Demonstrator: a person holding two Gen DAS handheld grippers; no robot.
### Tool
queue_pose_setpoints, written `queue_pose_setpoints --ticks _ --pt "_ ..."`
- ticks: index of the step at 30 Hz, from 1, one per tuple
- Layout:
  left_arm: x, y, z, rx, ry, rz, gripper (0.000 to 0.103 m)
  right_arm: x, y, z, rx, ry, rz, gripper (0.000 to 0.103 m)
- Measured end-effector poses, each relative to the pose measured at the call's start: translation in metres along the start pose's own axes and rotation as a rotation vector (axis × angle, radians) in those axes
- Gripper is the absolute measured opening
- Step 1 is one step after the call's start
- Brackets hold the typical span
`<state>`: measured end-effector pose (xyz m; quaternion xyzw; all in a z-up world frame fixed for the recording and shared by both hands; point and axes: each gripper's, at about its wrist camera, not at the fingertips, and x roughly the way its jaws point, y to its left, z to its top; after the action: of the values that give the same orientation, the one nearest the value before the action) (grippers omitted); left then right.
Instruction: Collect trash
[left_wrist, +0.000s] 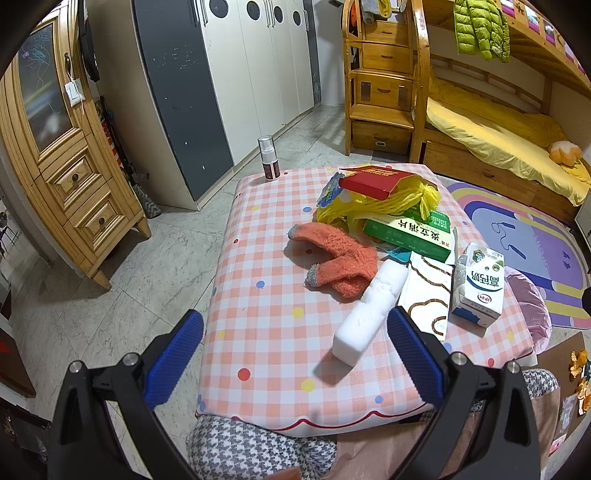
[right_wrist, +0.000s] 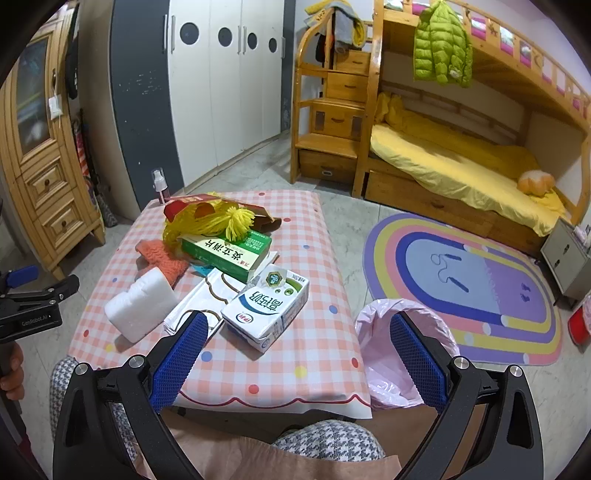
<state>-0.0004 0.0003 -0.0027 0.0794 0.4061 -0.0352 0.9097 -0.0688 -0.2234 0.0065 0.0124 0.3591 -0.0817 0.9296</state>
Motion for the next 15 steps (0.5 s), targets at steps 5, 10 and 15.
queue_pose_setpoints --ticks 5,10,15 --pt "0.0023 -0.0013 -0.0009 0.0 -0.001 0.005 0.097 0.0003 -0.0005 -0.0002 0.004 0.0 0.004 0.097" --pt "0.0039 -0.0019 0.0 -0.002 0.001 0.009 0.097 0.0013 -0.0014 -0.0025 0.006 0.001 0.002 0.097" --pt "0.0042 -0.0022 -0.0001 -0.003 0.0 0.008 0.097 0.0014 -0.0016 -0.0015 0.009 0.001 0.004 0.097"
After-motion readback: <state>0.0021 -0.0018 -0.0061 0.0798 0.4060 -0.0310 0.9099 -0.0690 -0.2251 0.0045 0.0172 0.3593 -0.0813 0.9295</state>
